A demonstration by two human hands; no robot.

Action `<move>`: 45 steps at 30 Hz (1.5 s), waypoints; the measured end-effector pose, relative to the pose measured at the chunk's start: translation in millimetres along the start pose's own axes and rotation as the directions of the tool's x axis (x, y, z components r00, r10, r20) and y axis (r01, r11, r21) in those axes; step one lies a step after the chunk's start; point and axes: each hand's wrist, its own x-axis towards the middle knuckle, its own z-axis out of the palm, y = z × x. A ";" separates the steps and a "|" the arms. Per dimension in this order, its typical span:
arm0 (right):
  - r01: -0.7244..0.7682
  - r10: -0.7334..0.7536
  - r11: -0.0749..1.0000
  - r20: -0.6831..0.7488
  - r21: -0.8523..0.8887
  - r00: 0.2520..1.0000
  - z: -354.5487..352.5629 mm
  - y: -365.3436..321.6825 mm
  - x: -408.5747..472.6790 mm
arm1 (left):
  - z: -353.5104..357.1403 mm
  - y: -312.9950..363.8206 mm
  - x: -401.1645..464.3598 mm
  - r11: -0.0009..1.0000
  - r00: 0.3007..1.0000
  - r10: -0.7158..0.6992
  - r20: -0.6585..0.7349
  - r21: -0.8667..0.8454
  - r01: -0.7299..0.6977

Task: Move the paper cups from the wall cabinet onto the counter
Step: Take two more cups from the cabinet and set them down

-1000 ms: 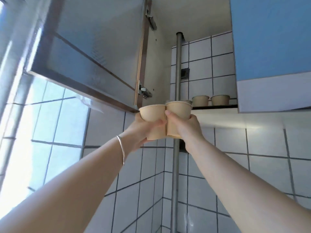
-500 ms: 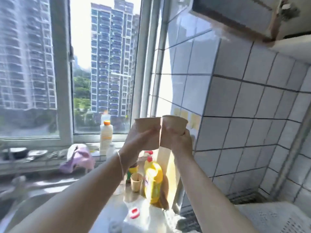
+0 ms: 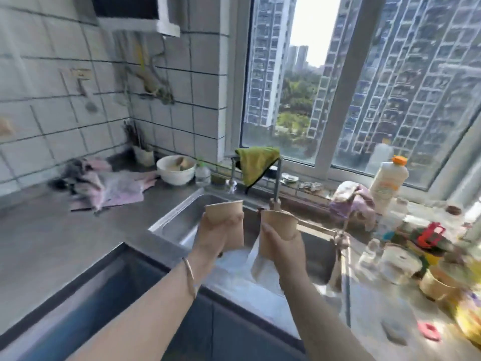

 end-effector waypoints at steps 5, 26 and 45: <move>-0.017 0.019 1.000 0.172 -0.016 0.985 154.1 32.2 -33.1 | -153.5 20.6 8.6 0.997 0.978 0.042 -0.207 0.076 -0.026; 0.052 0.157 0.968 0.760 -0.244 0.630 621.7 80.6 -36.9 | -526.3 52.0 138.5 0.997 0.526 0.073 -0.848 0.054 -0.052; 0.147 0.260 0.917 0.836 -0.371 0.483 866.7 151.5 21.9 | -723.1 24.5 301.0 0.983 0.449 -0.022 -0.893 0.063 0.173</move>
